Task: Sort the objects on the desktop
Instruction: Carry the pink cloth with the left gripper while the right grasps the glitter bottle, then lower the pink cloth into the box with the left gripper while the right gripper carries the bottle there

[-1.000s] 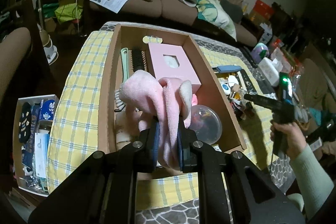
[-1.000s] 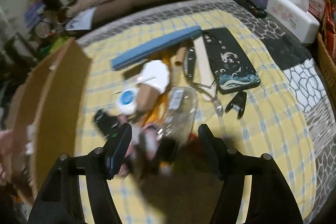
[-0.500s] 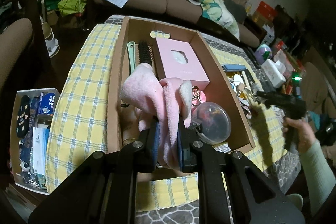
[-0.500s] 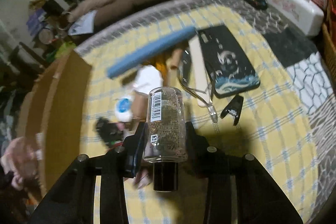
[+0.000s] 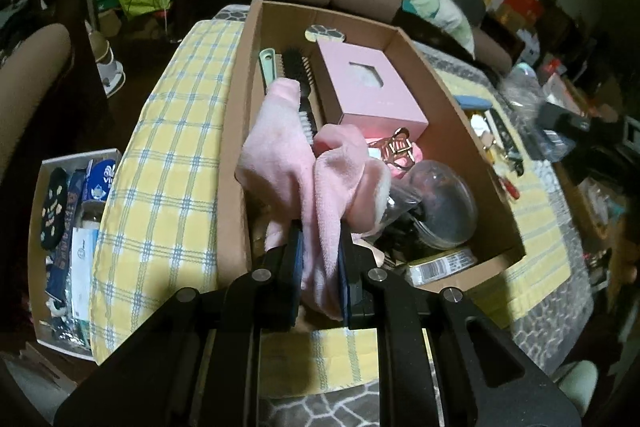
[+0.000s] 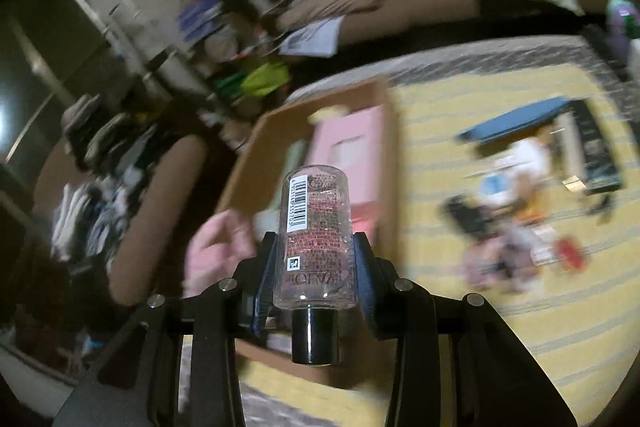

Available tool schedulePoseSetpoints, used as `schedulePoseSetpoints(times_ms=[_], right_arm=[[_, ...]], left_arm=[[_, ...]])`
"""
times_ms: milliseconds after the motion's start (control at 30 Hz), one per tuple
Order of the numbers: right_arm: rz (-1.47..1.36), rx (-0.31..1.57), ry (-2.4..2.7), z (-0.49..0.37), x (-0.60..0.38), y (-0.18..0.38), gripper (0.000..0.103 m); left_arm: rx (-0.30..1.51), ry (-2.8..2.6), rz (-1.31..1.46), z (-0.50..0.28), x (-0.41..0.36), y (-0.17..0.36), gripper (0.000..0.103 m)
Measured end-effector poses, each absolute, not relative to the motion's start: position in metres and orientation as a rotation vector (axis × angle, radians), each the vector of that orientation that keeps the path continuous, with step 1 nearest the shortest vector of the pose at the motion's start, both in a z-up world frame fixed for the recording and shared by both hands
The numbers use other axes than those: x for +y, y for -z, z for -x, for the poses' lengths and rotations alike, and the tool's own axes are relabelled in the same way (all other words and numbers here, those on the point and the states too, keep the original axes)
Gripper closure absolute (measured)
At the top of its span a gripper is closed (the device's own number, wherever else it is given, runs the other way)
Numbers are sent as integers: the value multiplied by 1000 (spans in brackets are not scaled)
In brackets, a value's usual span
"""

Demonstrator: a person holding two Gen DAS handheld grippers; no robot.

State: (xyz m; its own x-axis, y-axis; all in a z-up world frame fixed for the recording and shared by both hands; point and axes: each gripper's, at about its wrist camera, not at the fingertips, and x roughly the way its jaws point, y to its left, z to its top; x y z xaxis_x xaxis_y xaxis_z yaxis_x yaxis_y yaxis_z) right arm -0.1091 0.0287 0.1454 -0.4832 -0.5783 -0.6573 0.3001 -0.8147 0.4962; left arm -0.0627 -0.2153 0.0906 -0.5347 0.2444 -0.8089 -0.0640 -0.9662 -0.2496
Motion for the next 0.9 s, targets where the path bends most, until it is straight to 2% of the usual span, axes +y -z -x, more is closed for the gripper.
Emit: schedulePoseSetpoints(times_ms=[133,300,367,433,467,500,600,633,900], right_arm=[[-1225,-484,2190,110,-29,-117,66],[-1237,-512,2130,114,-76,-98,66],[-1229,-514,2114,116,-87,-95,65],[-1210,-495,2106,115,-95,-94,65],[-1201,-469,2102,116,-100,-93,65],[-1202,-432,2094,115,-105,-90,65],[-1240,-280,2094,114,-120,-79,66],[-1256,-221,2104,113,-124,-73,66],[-1232,80,2141,97,-140,-68,65]], left_arm=[[-183,-2606,1435,74,-210,-83,89],[-183,-2589,1409,80,-210,-75,88],[-212,-2584,1376,74,-213,-76,82],[-243,-2582,1346,63,-218,-81,68],[-267,-2577,1319,55,-222,-86,67],[-292,-2578,1293,48,-226,-90,57],[-314,-2580,1242,27,-238,-101,51],[-307,-2594,1241,23,-241,-103,44],[-327,-2574,1275,8,-259,-106,44]])
